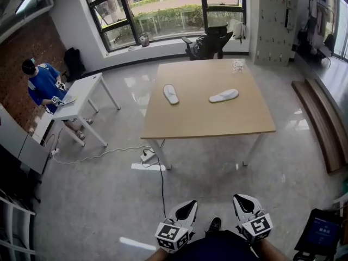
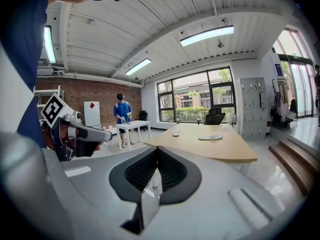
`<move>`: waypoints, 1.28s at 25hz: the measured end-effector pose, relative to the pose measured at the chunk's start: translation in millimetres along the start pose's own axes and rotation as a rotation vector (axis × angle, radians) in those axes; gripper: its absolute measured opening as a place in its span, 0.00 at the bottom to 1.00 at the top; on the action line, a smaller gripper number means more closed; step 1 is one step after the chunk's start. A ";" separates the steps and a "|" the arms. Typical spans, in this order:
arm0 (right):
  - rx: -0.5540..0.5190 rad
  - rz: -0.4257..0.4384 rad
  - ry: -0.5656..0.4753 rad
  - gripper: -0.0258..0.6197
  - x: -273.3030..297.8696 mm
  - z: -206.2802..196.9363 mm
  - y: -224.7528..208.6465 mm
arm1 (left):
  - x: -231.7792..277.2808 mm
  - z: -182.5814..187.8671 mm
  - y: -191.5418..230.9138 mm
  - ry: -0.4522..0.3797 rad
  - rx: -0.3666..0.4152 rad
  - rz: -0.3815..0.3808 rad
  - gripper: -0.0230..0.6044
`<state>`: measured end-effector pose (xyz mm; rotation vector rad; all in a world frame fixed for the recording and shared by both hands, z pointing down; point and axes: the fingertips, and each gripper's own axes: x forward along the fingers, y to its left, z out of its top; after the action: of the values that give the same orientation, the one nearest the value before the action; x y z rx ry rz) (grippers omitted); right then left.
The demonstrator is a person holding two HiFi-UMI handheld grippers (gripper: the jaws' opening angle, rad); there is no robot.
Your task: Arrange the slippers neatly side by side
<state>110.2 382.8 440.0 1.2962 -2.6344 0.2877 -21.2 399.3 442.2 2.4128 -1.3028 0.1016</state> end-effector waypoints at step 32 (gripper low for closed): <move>0.127 -0.100 -0.002 0.05 170.7 48.1 -171.6 | 208.2 80.3 107.7 0.041 -0.008 -0.058 0.04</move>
<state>140.5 138.2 452.5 1.4625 -2.5792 0.4445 -1.4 152.5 452.8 2.4266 -1.2118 0.1284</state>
